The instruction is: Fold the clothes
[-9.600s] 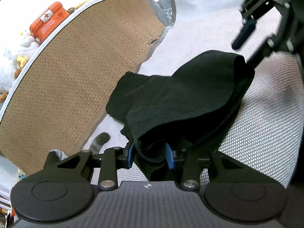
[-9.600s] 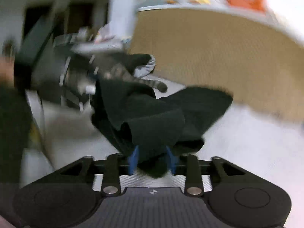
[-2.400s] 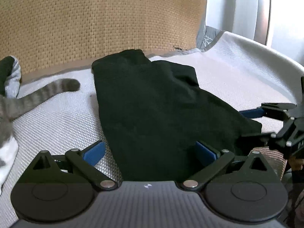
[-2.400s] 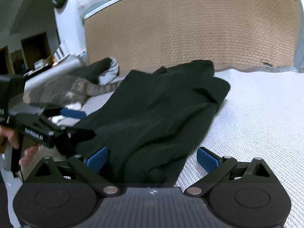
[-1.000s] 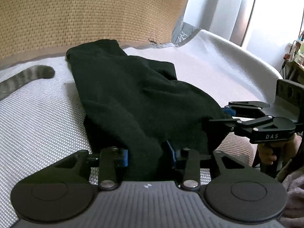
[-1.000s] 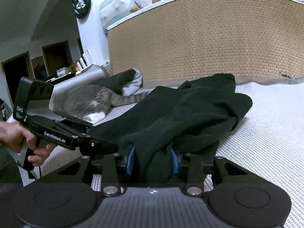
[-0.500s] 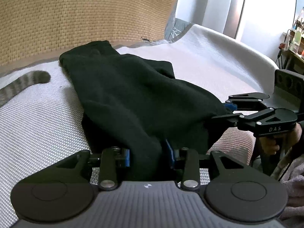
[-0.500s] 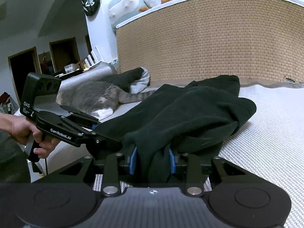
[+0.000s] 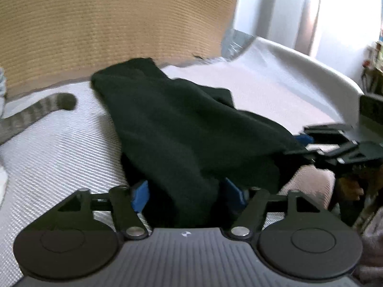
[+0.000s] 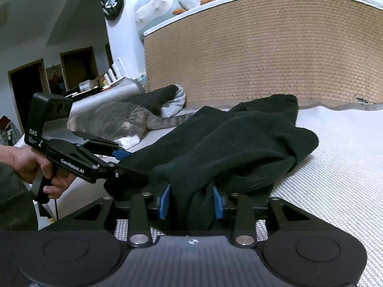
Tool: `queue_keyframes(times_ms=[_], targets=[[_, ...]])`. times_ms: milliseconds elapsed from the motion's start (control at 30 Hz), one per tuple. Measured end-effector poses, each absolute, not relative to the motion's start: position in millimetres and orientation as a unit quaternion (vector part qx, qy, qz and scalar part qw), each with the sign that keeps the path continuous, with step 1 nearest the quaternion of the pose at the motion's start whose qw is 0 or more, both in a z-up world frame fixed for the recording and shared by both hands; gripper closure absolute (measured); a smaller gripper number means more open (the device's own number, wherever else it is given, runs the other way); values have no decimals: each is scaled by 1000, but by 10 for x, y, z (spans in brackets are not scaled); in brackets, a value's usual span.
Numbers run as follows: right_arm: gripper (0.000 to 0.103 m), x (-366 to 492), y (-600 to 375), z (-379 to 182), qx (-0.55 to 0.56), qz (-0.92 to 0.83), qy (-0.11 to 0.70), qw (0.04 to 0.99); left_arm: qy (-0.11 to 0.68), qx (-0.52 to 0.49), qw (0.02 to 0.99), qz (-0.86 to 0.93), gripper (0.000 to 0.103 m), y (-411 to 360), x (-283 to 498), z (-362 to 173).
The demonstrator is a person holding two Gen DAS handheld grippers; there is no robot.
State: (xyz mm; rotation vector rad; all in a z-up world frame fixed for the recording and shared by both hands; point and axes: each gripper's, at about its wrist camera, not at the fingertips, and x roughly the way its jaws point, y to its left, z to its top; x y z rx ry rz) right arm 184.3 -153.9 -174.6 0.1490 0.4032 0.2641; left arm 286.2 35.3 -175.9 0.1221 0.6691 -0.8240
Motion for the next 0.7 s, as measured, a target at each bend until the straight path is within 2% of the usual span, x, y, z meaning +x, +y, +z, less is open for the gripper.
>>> queue_keyframes(times_ms=[167, 367, 567, 700], targets=[[43, 1828, -1623, -1752, 108, 118, 202, 966, 328, 65, 845, -417, 27, 285, 2849, -1795], [42, 1862, -1785, -1758, 182, 133, 213, 951, 343, 74, 827, -440, 34, 235, 2845, -1823], [42, 1749, -2040, -1661, 260, 97, 156, 948, 349, 75, 825, -439, 50, 264, 2847, -1798], [42, 1888, -2131, -1709, 283, 90, 193, 935, 352, 78, 823, -438, 56, 264, 2844, -1785]])
